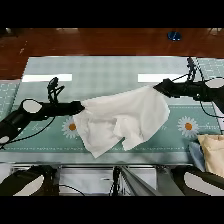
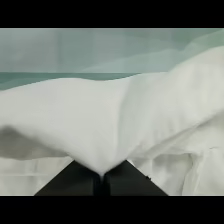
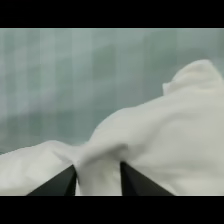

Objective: Fold the shirts.

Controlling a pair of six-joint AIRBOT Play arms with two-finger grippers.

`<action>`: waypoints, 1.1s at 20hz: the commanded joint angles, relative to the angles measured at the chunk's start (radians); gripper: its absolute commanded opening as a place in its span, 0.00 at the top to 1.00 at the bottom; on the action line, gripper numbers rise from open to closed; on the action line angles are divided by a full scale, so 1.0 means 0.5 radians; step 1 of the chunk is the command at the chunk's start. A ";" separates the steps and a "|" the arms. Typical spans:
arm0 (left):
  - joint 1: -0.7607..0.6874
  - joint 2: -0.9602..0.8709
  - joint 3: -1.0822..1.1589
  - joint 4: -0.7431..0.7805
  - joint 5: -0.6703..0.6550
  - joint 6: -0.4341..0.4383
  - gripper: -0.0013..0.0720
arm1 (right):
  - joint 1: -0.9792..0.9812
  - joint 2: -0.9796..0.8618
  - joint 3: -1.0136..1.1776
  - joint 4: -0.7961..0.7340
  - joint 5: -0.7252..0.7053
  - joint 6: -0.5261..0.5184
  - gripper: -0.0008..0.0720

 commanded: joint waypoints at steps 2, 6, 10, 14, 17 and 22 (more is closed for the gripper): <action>-0.008 -0.057 0.032 -0.034 0.027 0.034 0.95 | -0.220 0.097 0.236 -0.153 0.325 -0.193 0.47; -0.008 -0.058 0.153 -0.034 -0.098 0.217 0.95 | -0.629 0.349 0.281 -0.967 0.783 -0.007 0.34; -0.008 -0.059 0.183 -0.034 -0.107 0.216 0.95 | -0.787 0.449 -0.414 -0.683 0.682 -0.098 0.31; -0.008 -0.060 0.184 -0.027 -0.137 0.252 0.95 | -0.791 0.449 -0.948 -0.291 0.575 -0.314 0.18; -0.008 -0.060 0.184 -0.027 -0.137 0.252 0.95 | -0.780 0.449 -1.088 -0.150 0.422 -0.335 0.18; -0.008 -0.060 0.184 -0.027 -0.137 0.253 0.95 | -0.426 0.365 -1.115 0.017 -0.014 -0.255 0.29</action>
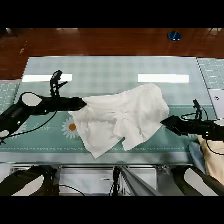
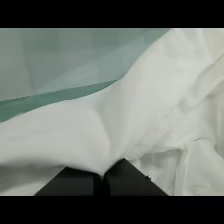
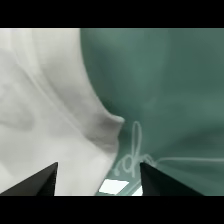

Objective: Fold the shirts.

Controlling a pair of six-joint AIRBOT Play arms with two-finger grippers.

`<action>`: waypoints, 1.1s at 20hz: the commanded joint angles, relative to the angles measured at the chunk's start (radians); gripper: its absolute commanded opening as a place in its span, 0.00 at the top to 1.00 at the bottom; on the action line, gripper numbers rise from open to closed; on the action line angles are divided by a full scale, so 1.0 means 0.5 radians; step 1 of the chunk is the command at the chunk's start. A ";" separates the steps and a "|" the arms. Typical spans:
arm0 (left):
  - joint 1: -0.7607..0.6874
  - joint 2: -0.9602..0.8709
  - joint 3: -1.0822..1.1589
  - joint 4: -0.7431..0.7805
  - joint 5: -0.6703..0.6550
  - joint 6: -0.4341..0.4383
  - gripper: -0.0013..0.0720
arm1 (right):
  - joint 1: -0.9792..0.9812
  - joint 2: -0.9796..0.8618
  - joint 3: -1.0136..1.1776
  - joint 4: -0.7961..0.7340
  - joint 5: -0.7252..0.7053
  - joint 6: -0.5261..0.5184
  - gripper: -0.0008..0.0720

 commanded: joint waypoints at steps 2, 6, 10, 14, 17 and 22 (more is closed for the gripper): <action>-0.001 0.000 0.002 0.001 0.001 0.005 0.95 | 0.365 -0.159 -0.047 0.368 -0.477 0.024 0.67; 0.000 0.024 0.032 0.002 -0.025 0.005 0.95 | 0.376 0.011 0.091 0.677 -0.359 -0.208 0.96; 0.079 0.214 0.336 0.094 -0.118 0.005 0.95 | 0.163 0.563 0.508 0.628 -0.075 -0.132 0.96; 0.198 0.450 0.778 0.119 -0.121 0.005 0.96 | 0.031 0.893 1.015 0.468 -0.072 0.120 0.96; 0.224 0.608 1.165 0.190 -0.154 0.005 0.96 | 0.014 0.964 1.391 0.455 -0.138 0.193 0.96; 0.224 0.797 1.854 0.388 -0.532 -0.207 0.96 | 0.014 0.961 2.058 0.117 -0.131 0.487 0.96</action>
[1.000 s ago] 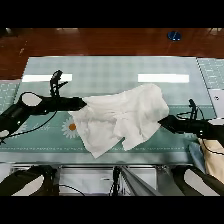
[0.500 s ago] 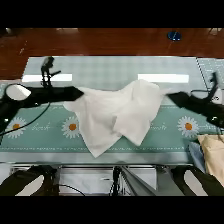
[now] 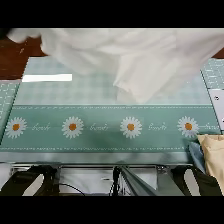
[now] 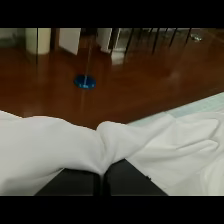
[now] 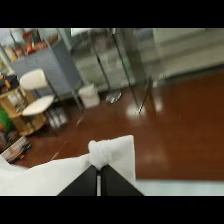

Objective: Fold the shirts.

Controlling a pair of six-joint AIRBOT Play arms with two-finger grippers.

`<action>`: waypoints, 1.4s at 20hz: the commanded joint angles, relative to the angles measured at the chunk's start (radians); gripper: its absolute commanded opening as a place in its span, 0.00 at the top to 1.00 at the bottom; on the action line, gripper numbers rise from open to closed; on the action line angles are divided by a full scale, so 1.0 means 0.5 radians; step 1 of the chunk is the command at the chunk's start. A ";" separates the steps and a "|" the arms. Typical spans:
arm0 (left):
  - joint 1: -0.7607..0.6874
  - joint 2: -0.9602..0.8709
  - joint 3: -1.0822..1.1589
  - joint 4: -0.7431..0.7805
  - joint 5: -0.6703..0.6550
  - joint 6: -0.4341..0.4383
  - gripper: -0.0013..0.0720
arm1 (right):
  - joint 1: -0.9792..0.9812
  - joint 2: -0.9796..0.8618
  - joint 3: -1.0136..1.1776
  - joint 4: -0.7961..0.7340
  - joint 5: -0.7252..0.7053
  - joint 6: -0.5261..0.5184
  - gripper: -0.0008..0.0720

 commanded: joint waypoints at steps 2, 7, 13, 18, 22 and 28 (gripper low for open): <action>0.008 0.166 0.554 0.268 -0.517 -0.455 0.96 | -0.008 0.024 0.632 -0.460 0.140 0.385 0.96; 0.008 0.418 0.719 0.311 -1.260 -1.190 0.96 | -0.008 0.024 1.223 -0.899 0.971 0.802 0.96; 0.092 0.488 0.500 0.266 -1.883 -1.366 0.96 | 0.052 -0.125 1.238 -1.060 1.840 0.858 0.96; 0.092 0.551 -0.507 0.282 -1.807 -1.094 0.96 | 0.064 -0.156 0.426 -1.183 1.785 0.666 0.96; 0.082 0.362 -1.276 0.183 -0.921 -0.706 0.96 | 0.279 -0.342 -0.163 -1.091 1.174 0.638 0.96; 0.017 -0.367 -1.335 0.130 0.063 -0.121 0.96 | 0.688 -1.020 -0.192 -1.317 -0.031 0.539 0.96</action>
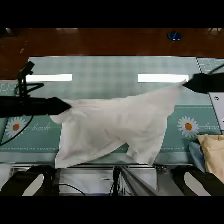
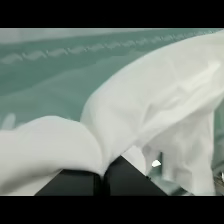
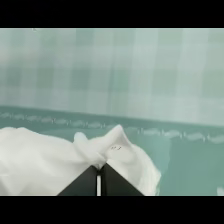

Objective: Fold the shirts.

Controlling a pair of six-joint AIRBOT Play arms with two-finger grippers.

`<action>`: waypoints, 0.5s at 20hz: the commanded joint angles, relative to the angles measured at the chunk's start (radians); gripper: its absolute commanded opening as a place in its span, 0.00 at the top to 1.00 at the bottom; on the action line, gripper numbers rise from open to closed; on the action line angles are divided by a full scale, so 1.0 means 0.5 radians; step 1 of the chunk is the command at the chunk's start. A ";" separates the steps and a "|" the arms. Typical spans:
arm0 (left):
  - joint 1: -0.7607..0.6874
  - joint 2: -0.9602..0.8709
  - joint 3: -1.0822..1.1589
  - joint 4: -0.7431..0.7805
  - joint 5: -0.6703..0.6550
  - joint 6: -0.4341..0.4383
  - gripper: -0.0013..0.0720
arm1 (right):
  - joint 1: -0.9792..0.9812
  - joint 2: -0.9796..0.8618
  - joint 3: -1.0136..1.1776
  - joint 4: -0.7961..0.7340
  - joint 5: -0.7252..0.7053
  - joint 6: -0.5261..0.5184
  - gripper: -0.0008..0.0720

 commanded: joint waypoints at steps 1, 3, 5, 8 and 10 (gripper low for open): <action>-0.016 -0.397 -0.069 -0.028 0.674 0.348 0.96 | 0.151 -0.397 -0.057 -0.026 -0.777 -0.040 0.96; -0.016 -0.568 -0.069 -0.028 0.809 0.361 0.95 | 0.150 -0.578 -0.057 0.047 -0.890 -0.040 0.96; -0.016 -0.698 -0.069 -0.049 0.871 0.360 0.95 | 0.150 -0.717 -0.057 0.070 -0.921 -0.040 0.96; -0.014 -0.787 -0.065 -0.132 0.916 0.361 0.79 | 0.150 -0.807 -0.057 0.108 -0.976 -0.041 0.89; 0.060 -0.768 0.041 -0.092 0.752 0.361 0.35 | 0.130 -0.773 0.030 0.144 -0.909 -0.050 0.44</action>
